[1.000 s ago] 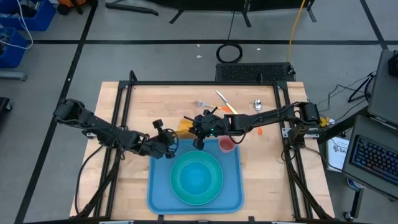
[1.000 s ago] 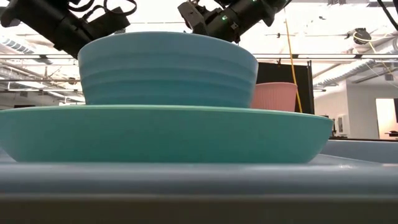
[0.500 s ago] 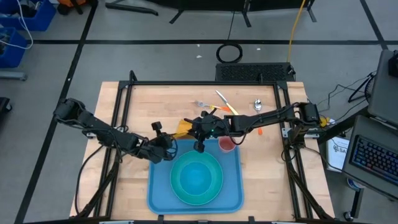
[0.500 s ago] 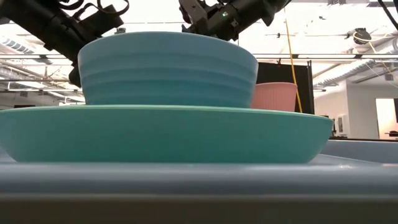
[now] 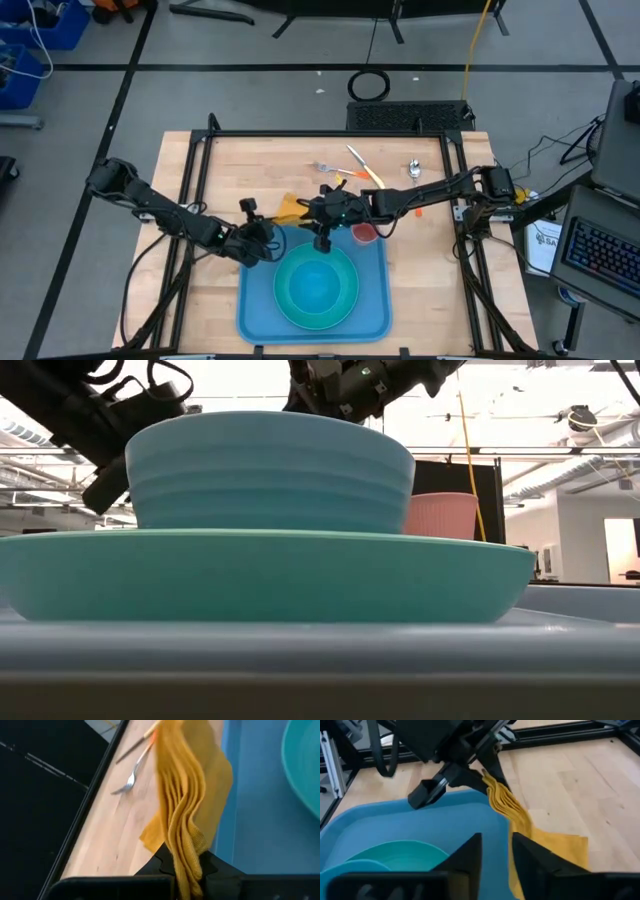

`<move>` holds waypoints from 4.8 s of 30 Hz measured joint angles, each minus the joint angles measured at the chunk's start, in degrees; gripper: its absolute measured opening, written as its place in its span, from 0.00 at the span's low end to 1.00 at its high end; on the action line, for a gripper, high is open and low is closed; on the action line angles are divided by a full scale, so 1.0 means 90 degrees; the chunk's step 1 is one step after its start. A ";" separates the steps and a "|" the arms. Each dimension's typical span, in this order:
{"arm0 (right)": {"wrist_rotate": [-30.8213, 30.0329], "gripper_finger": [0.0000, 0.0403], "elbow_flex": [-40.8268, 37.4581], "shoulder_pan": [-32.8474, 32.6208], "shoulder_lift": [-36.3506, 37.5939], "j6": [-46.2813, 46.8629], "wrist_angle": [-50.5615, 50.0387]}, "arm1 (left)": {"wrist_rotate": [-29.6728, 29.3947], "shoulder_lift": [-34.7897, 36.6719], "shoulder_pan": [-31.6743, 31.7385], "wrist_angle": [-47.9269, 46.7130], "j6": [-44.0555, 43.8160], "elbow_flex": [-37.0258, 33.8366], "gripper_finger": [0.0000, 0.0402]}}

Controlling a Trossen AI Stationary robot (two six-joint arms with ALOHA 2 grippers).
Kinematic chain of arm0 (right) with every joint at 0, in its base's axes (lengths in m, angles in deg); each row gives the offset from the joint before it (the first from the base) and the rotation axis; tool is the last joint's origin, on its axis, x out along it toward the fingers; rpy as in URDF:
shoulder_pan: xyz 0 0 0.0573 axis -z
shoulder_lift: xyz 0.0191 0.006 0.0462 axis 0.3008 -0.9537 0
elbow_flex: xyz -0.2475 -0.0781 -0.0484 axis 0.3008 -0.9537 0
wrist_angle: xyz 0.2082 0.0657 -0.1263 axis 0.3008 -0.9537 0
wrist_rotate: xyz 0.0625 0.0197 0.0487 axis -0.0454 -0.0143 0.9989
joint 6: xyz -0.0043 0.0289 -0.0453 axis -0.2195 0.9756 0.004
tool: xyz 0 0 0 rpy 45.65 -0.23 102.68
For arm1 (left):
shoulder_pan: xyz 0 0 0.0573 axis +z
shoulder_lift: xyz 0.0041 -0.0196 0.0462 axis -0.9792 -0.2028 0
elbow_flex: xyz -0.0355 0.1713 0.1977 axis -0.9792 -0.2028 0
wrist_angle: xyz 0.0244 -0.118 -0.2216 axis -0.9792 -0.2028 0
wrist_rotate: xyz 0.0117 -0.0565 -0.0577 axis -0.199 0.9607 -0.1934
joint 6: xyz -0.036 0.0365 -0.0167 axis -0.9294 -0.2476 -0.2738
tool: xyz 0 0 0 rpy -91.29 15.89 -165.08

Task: Set up tray
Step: Put the yellow table napkin on the blue tray to the left of the green plate

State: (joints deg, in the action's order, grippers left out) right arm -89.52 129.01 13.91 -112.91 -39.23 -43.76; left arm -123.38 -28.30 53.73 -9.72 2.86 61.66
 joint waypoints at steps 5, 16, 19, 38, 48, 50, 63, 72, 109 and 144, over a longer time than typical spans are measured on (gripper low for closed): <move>-0.0006 0.42 0.0000 -0.0005 0.0000 0.0007 0.0175 | 0.0000 0.0000 -0.0171 -0.0285 -0.0312 0.0000 0.02; -0.0009 0.53 -0.0002 -0.0078 0.0005 -0.0146 0.0625 | 0.0129 0.0000 -0.0626 -0.1307 -0.1515 0.0000 0.02; -0.0008 0.52 -0.0002 -0.0085 0.0005 -0.0191 0.0627 | 0.0177 0.0000 -0.0835 -0.1558 -0.1889 0.0000 0.02; -0.0008 0.52 -0.0007 -0.0425 0.0007 -0.0429 0.0766 | 0.1231 0.0000 -0.1995 -0.1798 -0.3911 0.0005 0.02; -0.0009 0.52 -0.0007 -0.0720 0.0007 -0.0480 0.0766 | 0.1562 0.0000 -0.2472 -0.1561 -0.4645 0.0005 0.02; -0.0010 0.52 -0.0007 -0.0783 0.0007 -0.0501 0.0766 | 0.1563 0.0000 -0.2575 -0.1401 -0.4652 0.0005 0.02; -0.0011 0.52 -0.0007 -0.1115 0.0007 -0.0594 0.0763 | 0.1737 0.0000 -0.3163 -0.1113 -0.5470 0.0007 0.02; -0.0010 0.52 -0.0007 -0.1161 0.0007 -0.0594 0.0762 | 0.1880 -0.0002 -0.3483 -0.0853 -0.5482 0.0007 0.02; -0.0008 0.52 -0.0010 -0.1256 0.0010 -0.0570 0.0761 | 0.2800 -0.0449 -0.3841 0.1008 -0.5454 0.0007 0.19; -0.0010 0.52 -0.0010 -0.1307 0.0010 -0.0519 0.0761 | 0.3568 -0.0318 -0.3726 0.1670 -0.5730 0.0007 0.32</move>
State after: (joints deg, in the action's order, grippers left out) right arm -89.62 128.92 2.14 -112.82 -43.90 -36.91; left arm -91.26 -31.16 20.20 5.31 -48.71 61.73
